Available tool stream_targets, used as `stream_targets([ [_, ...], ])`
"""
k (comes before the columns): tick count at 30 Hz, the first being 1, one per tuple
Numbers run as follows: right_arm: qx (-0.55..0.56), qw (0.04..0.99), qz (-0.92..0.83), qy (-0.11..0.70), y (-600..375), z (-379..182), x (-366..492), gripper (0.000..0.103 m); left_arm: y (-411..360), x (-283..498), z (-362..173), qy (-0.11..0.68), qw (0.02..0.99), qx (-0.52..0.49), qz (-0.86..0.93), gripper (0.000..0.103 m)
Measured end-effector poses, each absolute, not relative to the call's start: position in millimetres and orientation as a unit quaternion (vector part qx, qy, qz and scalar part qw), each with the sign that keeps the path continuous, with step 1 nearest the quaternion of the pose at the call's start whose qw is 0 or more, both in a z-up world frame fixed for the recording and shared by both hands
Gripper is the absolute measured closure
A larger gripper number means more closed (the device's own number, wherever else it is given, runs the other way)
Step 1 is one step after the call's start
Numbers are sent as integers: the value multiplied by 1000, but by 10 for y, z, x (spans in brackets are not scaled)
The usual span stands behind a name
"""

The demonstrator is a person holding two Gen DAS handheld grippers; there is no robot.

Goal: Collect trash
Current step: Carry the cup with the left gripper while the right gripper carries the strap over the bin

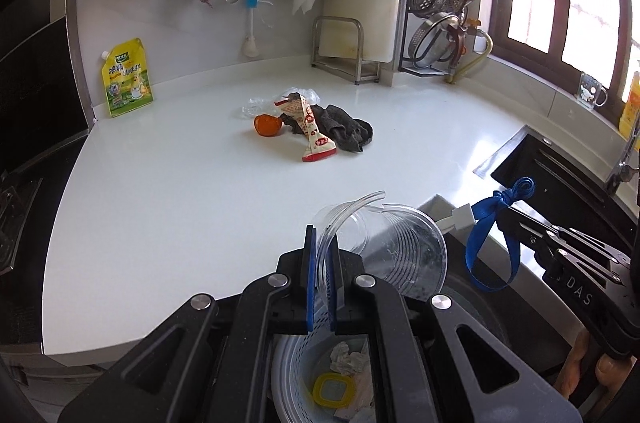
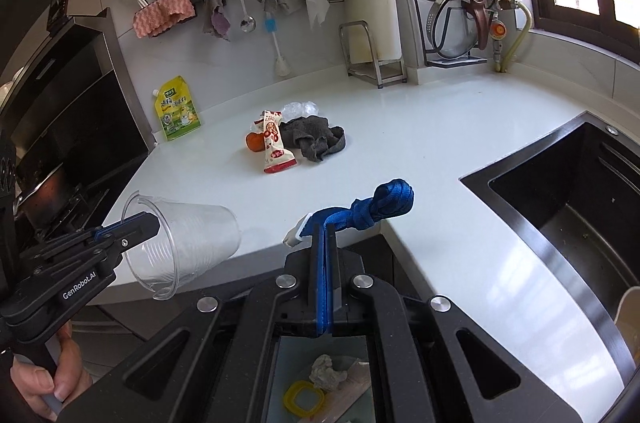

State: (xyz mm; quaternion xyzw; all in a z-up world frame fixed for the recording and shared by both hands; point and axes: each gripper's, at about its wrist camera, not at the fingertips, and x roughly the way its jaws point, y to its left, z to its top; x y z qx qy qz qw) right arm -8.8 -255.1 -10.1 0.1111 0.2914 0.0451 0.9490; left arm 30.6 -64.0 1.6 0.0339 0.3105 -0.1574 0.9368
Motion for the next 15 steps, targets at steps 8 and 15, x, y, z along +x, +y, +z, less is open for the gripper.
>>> stream_targets([
  [8,111,946,35,302,-2409,-285,-528,102,-652,-19,-154,318,931,39,-173,98],
  [15,114,935,31,336,-2325,-598,-699,102,-608,-152,-395,339,921,42,-185,98],
])
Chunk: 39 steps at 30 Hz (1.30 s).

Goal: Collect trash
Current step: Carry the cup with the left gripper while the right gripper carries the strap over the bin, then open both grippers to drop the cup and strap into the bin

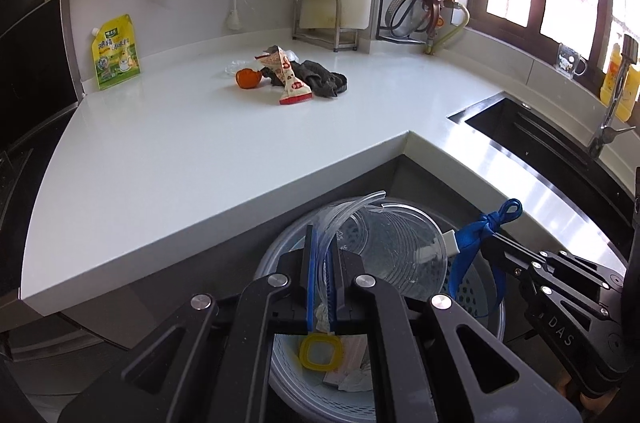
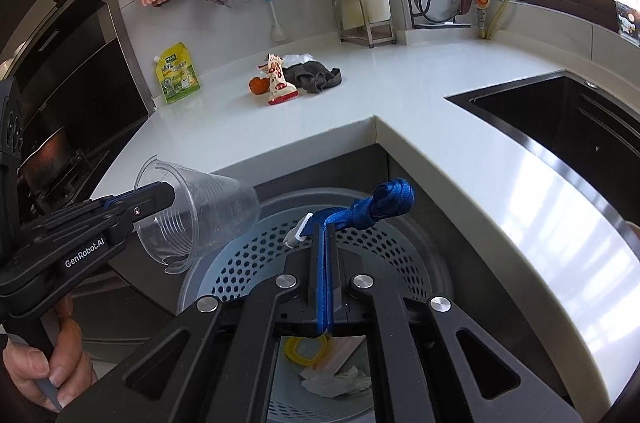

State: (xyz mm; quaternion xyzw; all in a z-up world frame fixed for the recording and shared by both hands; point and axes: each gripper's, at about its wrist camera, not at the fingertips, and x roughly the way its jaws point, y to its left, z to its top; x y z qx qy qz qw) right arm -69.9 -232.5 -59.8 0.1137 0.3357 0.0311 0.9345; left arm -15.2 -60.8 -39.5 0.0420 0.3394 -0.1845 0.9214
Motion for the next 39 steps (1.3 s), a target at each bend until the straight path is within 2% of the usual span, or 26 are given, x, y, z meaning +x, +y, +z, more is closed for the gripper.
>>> stream_targets([
  [19,126,913,26,387,-2363,-1042,-671,102,-727,-64,-938,403,893,57,-194,98],
  [39,141,906,17,398,-2461,-1150,-625,100,-708,-15,-1050,428,883,61,-181,95],
])
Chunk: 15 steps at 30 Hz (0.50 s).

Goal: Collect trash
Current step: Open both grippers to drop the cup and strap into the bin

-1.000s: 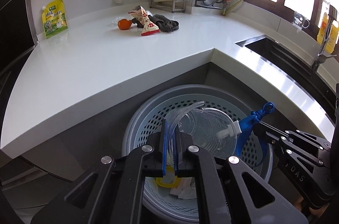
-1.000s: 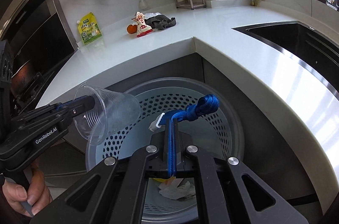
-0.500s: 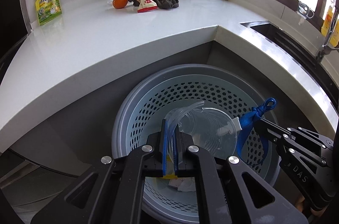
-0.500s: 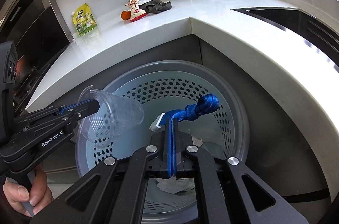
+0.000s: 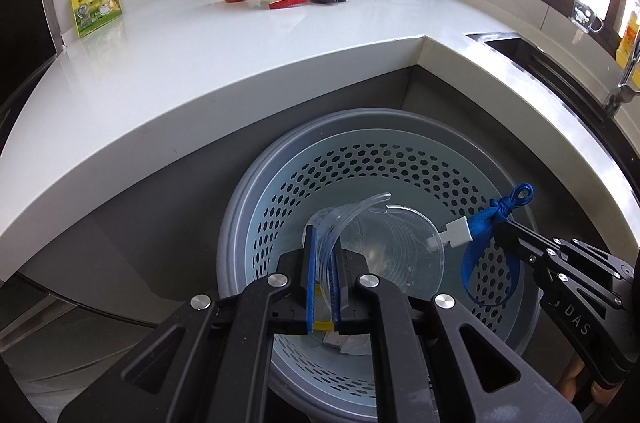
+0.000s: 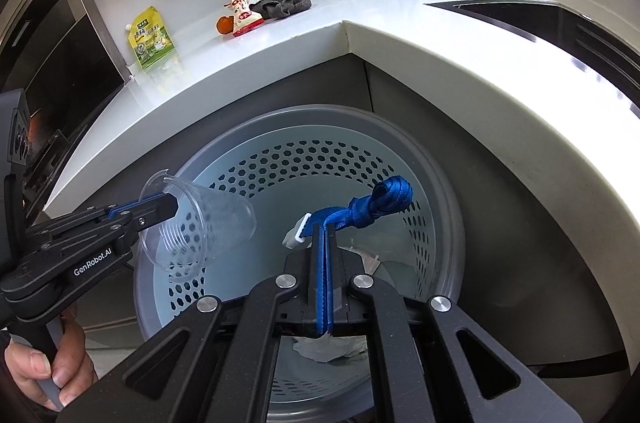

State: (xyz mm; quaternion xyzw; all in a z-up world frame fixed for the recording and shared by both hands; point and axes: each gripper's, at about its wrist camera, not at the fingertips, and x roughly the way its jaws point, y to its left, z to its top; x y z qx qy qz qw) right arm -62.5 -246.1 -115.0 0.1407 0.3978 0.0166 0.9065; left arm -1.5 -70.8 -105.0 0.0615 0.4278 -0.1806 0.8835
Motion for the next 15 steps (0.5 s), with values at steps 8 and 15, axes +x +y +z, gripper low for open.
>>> stream_targets([
  [8,150,911,-2,384,-2543,-1103,-686,76,-627,-51,-990,408,896,63,-163,45],
  [15,153,912,-2,380,-2547,-1093,-705,68,-587,-45,-969,408,897,60,-158,42],
])
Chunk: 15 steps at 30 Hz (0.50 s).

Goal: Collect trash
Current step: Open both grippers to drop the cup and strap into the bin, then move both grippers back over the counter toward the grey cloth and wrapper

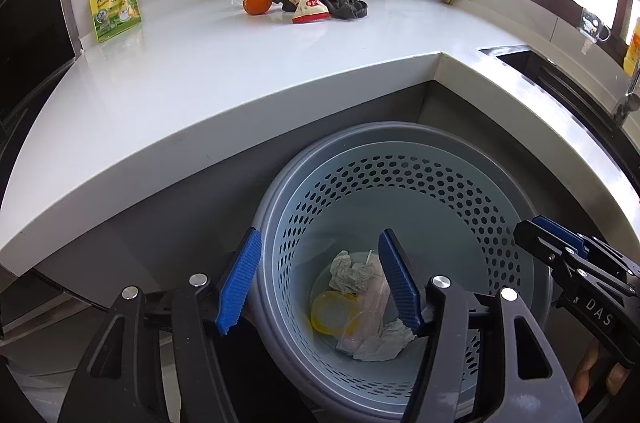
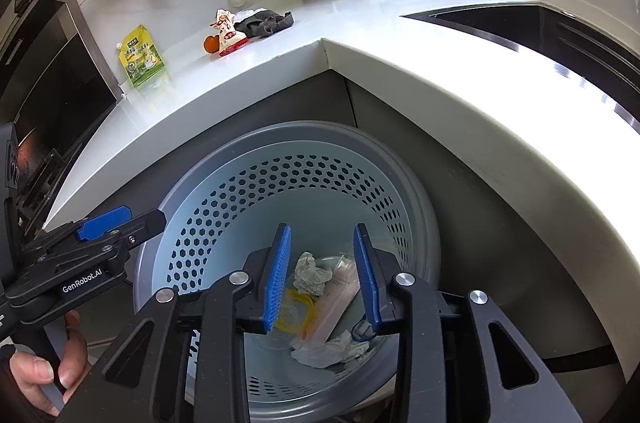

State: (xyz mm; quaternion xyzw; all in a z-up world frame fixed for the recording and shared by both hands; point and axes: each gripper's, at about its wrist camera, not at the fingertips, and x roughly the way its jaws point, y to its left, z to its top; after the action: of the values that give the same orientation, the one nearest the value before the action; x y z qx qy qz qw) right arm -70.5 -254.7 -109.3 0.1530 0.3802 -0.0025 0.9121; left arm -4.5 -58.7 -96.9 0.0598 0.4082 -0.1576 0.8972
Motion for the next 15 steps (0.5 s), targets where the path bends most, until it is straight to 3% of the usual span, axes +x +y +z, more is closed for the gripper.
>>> stream_targets([
  [15,146,921,-1,362,-2535,-993,-752,60,-469,-63,-789,381,912,45,-148,29],
])
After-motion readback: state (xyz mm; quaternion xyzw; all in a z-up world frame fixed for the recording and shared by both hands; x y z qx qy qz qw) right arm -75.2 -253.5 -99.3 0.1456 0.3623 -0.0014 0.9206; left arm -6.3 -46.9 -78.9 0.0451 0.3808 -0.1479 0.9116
